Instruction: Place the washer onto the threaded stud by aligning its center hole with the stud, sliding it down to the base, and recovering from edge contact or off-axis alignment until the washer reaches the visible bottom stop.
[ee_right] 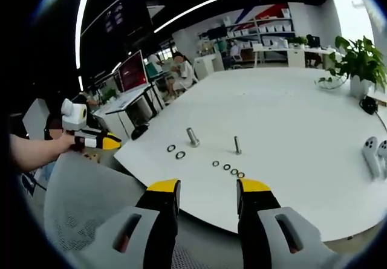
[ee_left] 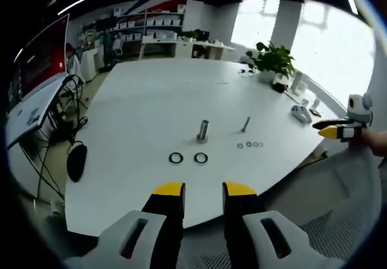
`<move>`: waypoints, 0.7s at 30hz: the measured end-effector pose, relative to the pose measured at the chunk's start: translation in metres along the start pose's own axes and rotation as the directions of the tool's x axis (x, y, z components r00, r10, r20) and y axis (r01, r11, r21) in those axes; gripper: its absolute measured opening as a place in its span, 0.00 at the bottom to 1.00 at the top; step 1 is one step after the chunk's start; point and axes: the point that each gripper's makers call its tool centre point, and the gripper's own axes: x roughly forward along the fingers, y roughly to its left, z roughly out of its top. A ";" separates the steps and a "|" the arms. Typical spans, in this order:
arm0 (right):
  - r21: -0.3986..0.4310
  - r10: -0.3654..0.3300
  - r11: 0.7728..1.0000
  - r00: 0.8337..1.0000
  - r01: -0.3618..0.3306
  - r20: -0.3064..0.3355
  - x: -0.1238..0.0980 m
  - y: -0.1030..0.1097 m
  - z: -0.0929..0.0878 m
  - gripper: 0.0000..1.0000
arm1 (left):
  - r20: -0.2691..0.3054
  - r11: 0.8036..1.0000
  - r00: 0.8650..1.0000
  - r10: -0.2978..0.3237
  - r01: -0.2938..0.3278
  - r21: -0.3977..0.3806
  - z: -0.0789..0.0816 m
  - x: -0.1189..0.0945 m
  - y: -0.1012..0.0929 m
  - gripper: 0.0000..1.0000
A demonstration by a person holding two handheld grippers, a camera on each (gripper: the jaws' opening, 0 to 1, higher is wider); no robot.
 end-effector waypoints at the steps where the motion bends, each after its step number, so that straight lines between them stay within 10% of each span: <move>1: -0.001 -0.004 1.000 1.000 0.004 -0.004 0.000 -0.001 -0.001 0.39 | -0.006 1.000 1.000 -0.002 0.002 0.004 -0.001 0.000 -0.001 0.22; 21: -0.017 0.017 1.000 1.000 -0.018 -0.017 0.001 0.003 -0.003 0.39 | -0.006 1.000 1.000 0.009 -0.009 0.008 -0.002 0.000 0.002 0.23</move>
